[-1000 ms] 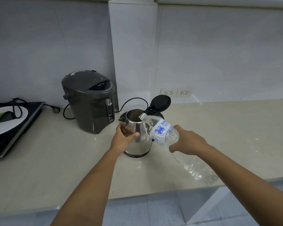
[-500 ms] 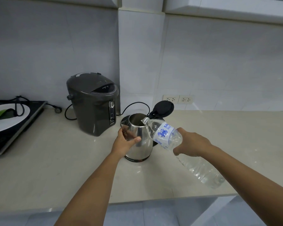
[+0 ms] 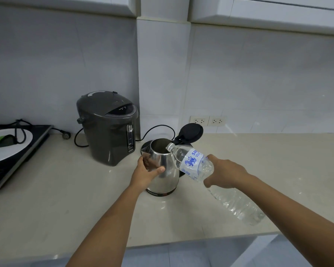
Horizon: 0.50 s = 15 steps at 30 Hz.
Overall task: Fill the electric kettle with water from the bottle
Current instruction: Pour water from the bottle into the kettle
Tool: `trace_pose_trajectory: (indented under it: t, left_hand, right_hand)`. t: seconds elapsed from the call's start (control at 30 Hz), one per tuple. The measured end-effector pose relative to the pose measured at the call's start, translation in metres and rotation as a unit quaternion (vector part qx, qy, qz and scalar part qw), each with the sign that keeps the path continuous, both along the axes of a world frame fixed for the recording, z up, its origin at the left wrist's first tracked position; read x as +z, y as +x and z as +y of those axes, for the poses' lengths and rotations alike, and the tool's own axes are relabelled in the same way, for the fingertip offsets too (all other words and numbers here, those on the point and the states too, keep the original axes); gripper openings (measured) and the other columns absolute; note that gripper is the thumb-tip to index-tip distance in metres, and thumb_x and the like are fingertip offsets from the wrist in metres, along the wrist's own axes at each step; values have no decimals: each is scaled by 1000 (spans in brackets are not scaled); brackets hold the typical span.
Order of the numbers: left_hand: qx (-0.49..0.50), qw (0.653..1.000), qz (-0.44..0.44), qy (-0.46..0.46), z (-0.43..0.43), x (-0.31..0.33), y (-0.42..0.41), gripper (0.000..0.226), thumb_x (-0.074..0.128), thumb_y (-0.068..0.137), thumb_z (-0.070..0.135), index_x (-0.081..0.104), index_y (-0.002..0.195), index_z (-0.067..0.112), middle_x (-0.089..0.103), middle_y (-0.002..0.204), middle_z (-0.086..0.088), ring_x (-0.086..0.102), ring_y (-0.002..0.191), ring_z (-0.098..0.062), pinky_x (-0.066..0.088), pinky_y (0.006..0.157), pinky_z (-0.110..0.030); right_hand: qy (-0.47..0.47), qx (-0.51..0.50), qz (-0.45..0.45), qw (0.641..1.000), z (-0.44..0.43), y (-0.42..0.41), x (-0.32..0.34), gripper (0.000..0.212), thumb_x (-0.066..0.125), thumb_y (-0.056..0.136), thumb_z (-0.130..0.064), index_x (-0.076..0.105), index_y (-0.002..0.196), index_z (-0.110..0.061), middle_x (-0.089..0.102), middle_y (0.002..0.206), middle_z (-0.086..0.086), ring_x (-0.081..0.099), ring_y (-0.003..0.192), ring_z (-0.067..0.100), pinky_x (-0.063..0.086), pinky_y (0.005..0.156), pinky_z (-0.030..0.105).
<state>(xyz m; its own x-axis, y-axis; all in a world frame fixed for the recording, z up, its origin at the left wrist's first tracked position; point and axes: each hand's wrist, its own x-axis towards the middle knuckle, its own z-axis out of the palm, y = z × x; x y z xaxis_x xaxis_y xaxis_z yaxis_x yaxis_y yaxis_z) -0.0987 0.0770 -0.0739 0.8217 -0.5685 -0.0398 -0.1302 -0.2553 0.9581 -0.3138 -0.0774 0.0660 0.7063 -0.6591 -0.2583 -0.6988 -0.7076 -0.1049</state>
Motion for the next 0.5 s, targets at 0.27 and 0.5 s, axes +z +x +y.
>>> trace_pose_trajectory:
  t: [0.27,0.5]
  left_hand:
    - [-14,1000,-1,-6,-14,12,-4,79,86,71,34,35,131,32,50,102,29,51,98,5,39,90,-20]
    - [-5,1000,-6,11,-4,8,2,86,86,69,39,33,137,31,48,104,28,50,106,-7,47,96,-31]
  right_hand:
    - [-16,-8,-1,1000,-5,-6,13,85,73,67,-46,29,139,-36,54,79,-8,58,76,20,40,58,28]
    - [-22,6,6,1000,0,2,12,85,72,67,-46,29,139,-36,53,79,-8,58,79,21,40,58,28]
